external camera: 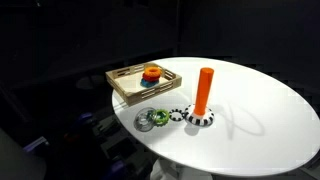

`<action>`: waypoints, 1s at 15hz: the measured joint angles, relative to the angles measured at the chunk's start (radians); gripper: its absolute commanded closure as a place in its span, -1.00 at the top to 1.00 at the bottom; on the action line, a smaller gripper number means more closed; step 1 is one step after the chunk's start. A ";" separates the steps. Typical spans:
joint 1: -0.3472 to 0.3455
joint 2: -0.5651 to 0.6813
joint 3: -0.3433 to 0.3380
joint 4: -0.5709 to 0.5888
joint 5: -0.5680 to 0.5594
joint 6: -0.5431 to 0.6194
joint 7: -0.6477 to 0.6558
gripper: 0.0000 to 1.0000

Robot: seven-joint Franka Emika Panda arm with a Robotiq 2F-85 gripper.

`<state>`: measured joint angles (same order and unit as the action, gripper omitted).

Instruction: Pick up the clear ring and stack it on top of the stack that is in the wooden tray

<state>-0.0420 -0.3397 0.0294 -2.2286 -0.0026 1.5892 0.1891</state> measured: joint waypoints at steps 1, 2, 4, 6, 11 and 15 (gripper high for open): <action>0.000 0.000 0.000 0.001 0.000 0.000 0.000 1.00; 0.000 0.000 0.000 0.001 0.000 0.000 0.000 1.00; 0.000 0.000 0.000 0.001 0.000 0.000 0.000 1.00; 0.000 0.000 0.000 0.001 0.000 0.000 0.000 1.00; 0.000 0.002 0.000 0.001 0.000 0.001 0.000 1.00; 0.006 0.019 0.003 0.009 0.003 0.061 0.002 1.00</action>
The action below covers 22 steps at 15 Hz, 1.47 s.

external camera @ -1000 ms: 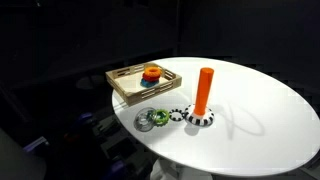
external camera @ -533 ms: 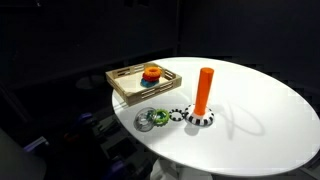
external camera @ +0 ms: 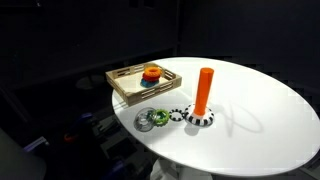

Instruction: Pick up the clear ring and stack it on top of the stack that is in the wooden tray

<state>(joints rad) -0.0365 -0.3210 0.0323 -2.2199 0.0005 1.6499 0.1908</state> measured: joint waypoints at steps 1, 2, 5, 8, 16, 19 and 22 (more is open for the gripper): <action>0.002 0.009 0.001 0.002 0.002 0.029 0.000 1.00; 0.005 0.018 0.001 0.003 0.006 0.062 0.000 1.00; 0.011 0.053 0.001 0.003 0.018 0.162 0.001 1.00; 0.011 0.093 -0.001 -0.006 0.023 0.229 0.005 1.00; -0.007 0.155 -0.031 -0.133 0.020 0.366 0.018 1.00; -0.010 0.172 -0.036 -0.145 0.020 0.379 0.018 1.00; -0.010 0.172 -0.036 -0.145 0.020 0.379 0.018 1.00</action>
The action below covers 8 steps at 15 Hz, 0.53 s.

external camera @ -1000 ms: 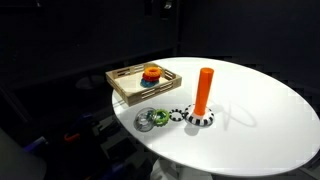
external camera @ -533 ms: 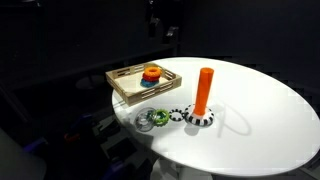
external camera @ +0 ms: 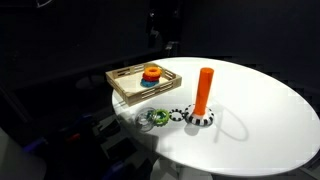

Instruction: Pick up the clear ring and stack it on top of the stack that is in the wooden tray

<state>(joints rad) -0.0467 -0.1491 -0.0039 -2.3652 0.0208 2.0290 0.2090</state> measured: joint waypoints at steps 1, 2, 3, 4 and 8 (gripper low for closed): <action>0.000 0.000 0.000 0.000 0.000 0.000 0.000 1.00; 0.000 0.000 0.000 0.000 0.000 0.000 0.000 1.00; 0.000 0.001 0.000 -0.002 0.000 0.000 0.000 1.00; 0.000 0.000 0.000 -0.007 0.000 0.000 0.000 1.00; 0.001 -0.006 0.000 -0.071 0.000 0.061 -0.012 1.00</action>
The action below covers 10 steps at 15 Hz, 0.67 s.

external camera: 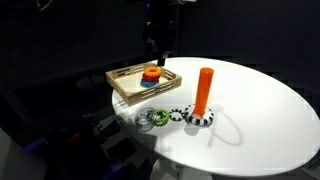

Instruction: Pick up the clear ring and stack it on top of the stack that is in the wooden tray

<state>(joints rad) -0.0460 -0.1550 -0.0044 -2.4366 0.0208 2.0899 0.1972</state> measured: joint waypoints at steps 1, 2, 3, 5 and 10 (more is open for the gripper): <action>0.000 -0.005 -0.001 -0.026 0.000 0.030 -0.002 1.00; 0.000 -0.011 -0.001 -0.055 0.000 0.061 -0.003 1.00; -0.001 -0.017 -0.001 -0.084 0.000 0.094 -0.003 1.00; -0.005 -0.029 -0.004 -0.150 -0.007 0.173 -0.003 1.00; -0.051 -0.030 -0.021 -0.295 -0.075 0.350 0.008 1.00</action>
<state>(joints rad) -0.0966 -0.1851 -0.0256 -2.7315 -0.0537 2.4395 0.2051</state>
